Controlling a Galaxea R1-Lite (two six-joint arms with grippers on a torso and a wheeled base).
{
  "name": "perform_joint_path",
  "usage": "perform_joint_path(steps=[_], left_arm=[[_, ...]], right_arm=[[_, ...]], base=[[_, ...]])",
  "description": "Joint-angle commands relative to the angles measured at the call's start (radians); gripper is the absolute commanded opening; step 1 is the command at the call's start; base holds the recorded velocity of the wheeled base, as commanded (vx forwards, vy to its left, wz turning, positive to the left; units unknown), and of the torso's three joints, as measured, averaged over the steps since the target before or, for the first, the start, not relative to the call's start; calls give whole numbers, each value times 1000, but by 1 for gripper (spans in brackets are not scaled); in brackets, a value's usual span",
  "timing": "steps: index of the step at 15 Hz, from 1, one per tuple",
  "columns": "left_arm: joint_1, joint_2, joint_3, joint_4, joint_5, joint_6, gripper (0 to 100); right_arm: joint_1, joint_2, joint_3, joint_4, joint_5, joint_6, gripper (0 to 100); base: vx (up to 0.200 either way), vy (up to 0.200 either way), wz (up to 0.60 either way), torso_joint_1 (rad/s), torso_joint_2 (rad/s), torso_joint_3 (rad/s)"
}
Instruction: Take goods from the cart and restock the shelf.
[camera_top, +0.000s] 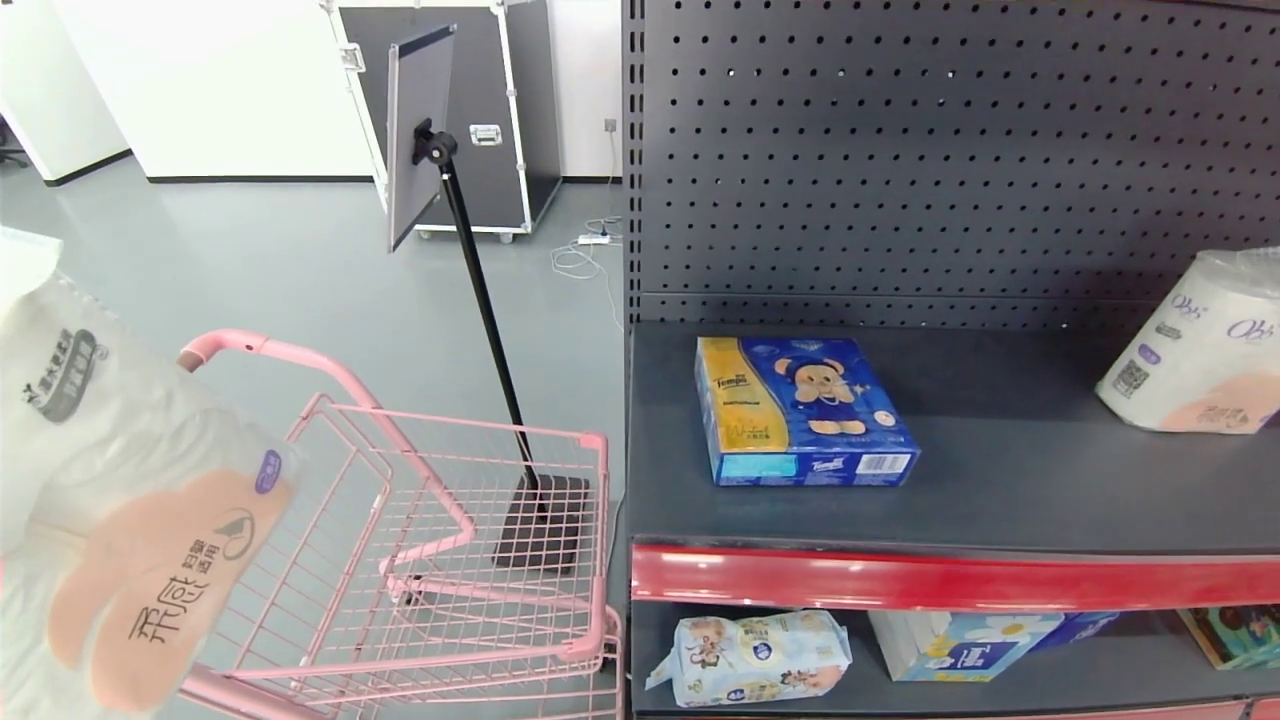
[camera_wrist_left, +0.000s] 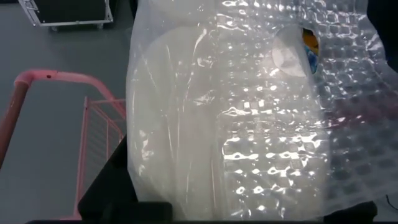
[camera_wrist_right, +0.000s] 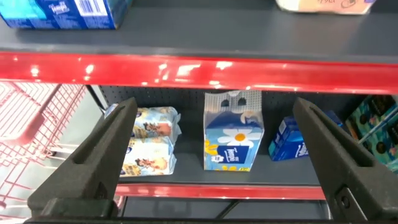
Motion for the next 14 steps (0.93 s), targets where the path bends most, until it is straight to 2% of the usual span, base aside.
perform_joint_path(steps=[1, 5, 14], left_arm=[[1, 18, 0, -2, 0, 0, 0], [1, 19, 0, -2, 2, 0, 0], [1, 24, 0, -3, 0, 19, 0]], right_arm=[[0, 0, 0, 0, 0, 0, 100], [0, 0, 2, 0, 0, 0, 100], [0, 0, 0, 0, 5, -2, 100]], base=[[0, 0, 0, 144, -369, -222], [0, 0, 0, 76, -185, -107], [0, -200, 0, 5, -2, -3]])
